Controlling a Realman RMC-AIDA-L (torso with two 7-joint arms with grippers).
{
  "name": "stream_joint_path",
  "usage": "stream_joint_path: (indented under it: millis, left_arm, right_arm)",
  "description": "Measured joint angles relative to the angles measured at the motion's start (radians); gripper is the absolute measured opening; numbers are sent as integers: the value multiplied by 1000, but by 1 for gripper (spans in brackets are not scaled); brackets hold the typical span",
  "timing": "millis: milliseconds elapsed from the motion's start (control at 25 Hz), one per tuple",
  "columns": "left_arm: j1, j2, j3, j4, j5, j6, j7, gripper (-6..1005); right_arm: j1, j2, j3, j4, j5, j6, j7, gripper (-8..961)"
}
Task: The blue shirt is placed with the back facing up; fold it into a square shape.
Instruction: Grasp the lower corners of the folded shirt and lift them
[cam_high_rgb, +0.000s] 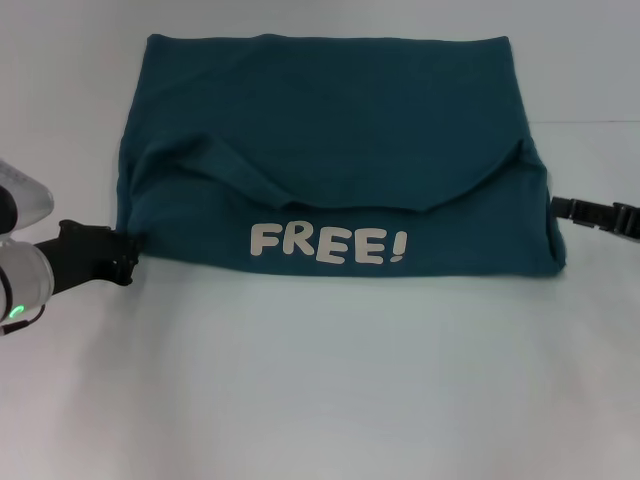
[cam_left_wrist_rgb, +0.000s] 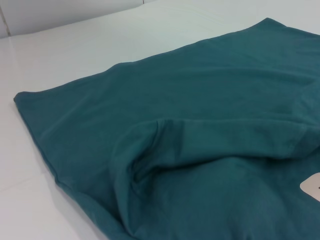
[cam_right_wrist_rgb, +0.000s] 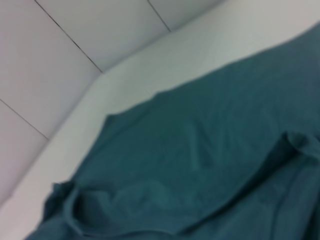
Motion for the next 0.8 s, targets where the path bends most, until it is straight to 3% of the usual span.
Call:
stream_joint_path:
  millis: [440,800]
  left_arm:
    - [3,0,1,0,0,3,0,43]
    - [-3,0,2,-2,0,3,0,42]
  right_arm:
    - [34,27,-169,14,-19,188,62,650]
    - [52,35,-209,17,-20,207,92,626]
